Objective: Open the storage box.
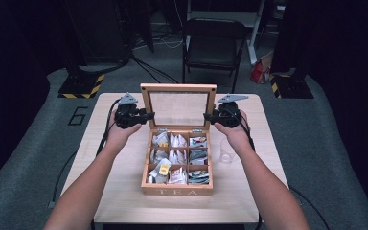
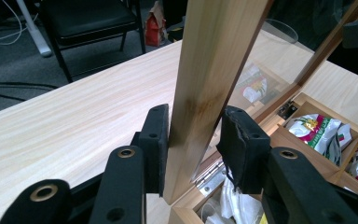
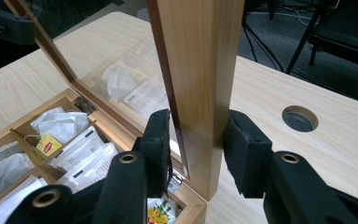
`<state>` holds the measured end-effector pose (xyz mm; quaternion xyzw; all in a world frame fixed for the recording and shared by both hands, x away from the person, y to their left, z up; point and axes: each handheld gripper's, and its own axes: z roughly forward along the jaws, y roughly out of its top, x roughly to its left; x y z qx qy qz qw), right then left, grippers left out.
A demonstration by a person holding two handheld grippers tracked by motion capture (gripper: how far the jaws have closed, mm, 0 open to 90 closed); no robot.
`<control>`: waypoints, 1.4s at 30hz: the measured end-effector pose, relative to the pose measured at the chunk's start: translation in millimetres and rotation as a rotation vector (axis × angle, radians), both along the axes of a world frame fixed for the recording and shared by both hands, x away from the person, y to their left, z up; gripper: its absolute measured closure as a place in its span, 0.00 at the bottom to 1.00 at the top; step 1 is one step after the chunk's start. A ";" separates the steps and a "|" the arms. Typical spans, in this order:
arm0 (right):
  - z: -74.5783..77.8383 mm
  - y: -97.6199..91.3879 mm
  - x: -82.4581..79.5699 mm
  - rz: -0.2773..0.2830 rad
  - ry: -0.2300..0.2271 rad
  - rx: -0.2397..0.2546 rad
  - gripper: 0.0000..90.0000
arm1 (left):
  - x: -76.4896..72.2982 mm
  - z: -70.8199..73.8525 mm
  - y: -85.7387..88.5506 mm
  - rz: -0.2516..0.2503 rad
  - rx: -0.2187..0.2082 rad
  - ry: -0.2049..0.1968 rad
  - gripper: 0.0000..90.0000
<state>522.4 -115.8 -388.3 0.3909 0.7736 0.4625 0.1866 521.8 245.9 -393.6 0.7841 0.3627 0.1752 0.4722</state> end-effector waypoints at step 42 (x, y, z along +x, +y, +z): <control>12.0 7.3 -30.1 0.048 -0.023 0.001 0.56 | 21.5 -3.0 -4.0 0.071 -0.038 0.059 0.73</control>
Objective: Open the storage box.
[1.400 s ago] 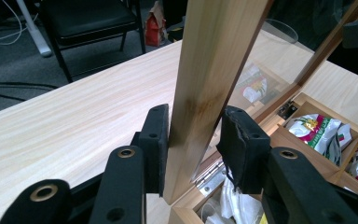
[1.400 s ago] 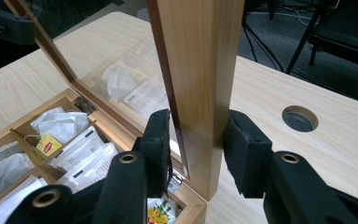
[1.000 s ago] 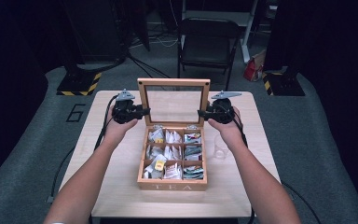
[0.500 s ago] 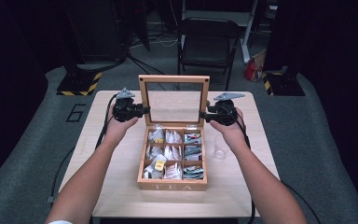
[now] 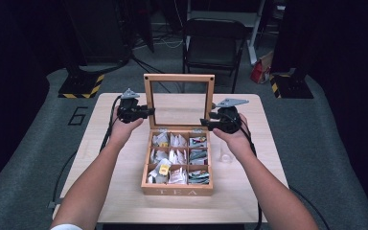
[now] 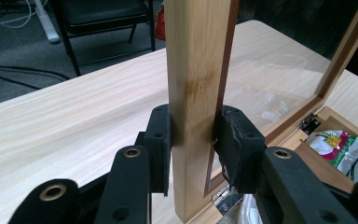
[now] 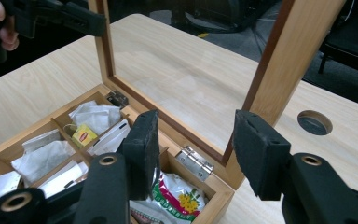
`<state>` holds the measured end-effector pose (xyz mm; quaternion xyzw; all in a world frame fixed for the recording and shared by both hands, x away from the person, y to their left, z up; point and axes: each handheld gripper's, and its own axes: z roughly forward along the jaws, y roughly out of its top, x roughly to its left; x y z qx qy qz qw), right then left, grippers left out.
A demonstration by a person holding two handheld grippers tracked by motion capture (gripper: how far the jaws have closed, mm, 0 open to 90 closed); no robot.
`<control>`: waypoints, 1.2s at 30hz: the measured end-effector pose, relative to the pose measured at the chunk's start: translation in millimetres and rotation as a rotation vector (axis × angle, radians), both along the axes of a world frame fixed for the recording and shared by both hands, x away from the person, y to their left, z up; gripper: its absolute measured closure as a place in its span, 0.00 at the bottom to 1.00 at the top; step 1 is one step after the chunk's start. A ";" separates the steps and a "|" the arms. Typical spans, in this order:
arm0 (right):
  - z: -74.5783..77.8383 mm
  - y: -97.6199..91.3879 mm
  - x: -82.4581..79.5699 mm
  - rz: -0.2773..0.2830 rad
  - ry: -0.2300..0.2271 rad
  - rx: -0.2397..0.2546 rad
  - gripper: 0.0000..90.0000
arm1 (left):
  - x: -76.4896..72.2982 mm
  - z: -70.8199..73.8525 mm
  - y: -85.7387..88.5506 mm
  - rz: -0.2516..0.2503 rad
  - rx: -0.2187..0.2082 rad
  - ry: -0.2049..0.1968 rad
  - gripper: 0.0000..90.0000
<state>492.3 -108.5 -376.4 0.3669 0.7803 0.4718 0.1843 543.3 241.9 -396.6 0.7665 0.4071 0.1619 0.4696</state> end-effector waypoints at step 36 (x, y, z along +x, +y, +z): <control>-5.3 13.2 -25.6 0.088 -0.001 -0.014 0.54 | -14.4 11.0 20.1 0.027 0.033 0.027 0.67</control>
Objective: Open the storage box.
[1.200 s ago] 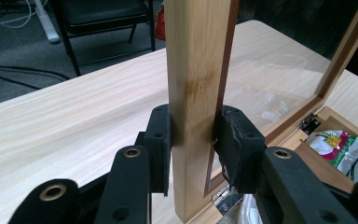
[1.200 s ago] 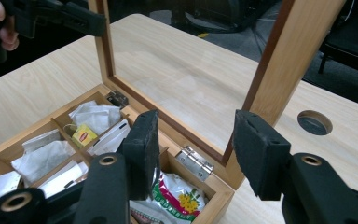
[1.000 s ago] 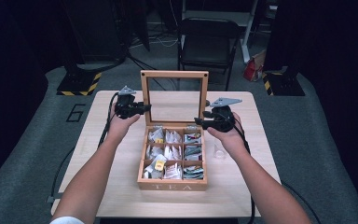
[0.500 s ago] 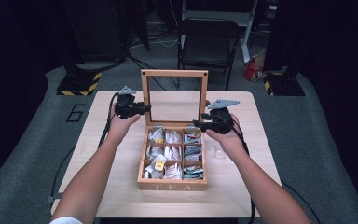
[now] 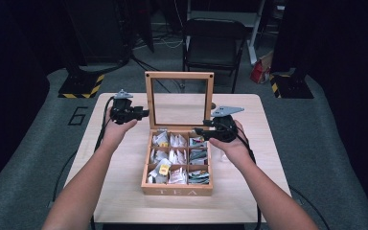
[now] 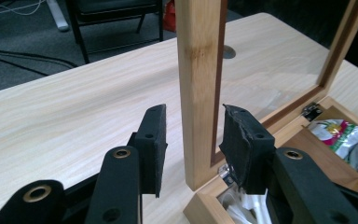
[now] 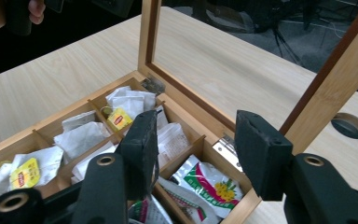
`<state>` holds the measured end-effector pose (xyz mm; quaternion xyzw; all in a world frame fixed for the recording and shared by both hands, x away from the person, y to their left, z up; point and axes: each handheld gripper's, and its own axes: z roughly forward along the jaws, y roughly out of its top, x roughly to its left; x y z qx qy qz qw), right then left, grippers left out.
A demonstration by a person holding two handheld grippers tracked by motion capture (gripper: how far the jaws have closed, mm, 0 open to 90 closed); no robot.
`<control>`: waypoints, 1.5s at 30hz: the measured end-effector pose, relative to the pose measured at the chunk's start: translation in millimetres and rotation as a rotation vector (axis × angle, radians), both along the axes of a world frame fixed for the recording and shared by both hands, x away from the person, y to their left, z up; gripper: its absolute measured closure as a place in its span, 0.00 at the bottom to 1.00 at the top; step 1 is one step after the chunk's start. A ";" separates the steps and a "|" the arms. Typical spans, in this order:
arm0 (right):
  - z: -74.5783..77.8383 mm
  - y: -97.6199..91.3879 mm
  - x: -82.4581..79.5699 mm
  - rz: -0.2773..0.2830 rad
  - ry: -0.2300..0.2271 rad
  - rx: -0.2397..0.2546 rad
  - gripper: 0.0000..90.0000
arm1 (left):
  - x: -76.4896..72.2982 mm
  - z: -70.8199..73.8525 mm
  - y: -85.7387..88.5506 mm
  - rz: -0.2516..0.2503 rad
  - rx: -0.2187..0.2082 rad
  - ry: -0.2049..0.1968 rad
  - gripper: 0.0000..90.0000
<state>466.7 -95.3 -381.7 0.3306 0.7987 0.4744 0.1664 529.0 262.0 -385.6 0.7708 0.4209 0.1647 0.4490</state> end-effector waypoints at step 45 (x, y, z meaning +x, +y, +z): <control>-35.4 58.7 -55.0 0.239 0.066 -0.052 0.66 | -58.7 11.4 16.0 -0.042 -0.011 -0.038 0.58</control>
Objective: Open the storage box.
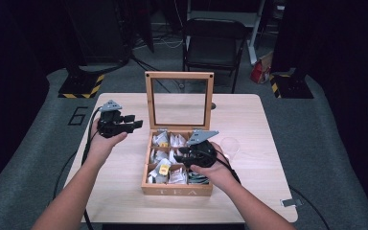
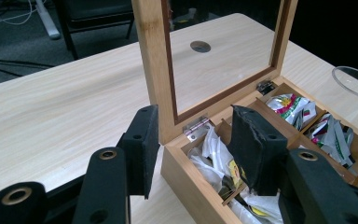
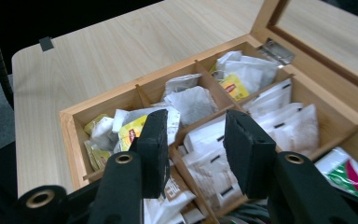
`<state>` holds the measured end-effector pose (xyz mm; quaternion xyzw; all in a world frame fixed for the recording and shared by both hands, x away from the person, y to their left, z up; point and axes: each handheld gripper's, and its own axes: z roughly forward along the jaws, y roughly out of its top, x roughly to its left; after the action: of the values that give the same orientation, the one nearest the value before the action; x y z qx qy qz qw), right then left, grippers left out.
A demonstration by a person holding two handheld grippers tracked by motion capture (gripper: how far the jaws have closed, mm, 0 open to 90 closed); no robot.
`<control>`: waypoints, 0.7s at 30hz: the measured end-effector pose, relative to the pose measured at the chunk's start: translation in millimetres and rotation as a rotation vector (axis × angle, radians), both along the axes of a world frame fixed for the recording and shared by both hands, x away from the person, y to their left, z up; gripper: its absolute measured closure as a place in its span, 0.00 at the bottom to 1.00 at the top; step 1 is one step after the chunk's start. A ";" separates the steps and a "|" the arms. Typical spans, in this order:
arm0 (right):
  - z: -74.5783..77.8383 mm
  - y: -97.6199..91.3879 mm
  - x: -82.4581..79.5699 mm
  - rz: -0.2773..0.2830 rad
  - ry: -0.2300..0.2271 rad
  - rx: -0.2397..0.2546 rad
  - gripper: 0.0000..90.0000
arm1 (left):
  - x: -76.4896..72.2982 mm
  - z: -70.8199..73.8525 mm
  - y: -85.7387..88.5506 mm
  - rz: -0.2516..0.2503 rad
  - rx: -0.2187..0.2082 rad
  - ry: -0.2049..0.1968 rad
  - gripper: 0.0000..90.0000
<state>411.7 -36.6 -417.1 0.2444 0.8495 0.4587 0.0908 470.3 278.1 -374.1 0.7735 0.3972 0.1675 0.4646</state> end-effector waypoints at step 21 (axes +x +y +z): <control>-16.1 26.6 5.8 0.048 0.062 -0.038 0.61 | -7.3 -5.9 3.5 0.003 -0.022 -0.002 0.58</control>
<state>417.5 -10.0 -433.2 0.2361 0.8660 0.4369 0.0580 463.0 281.6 -380.0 0.7676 0.3998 0.1645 0.4732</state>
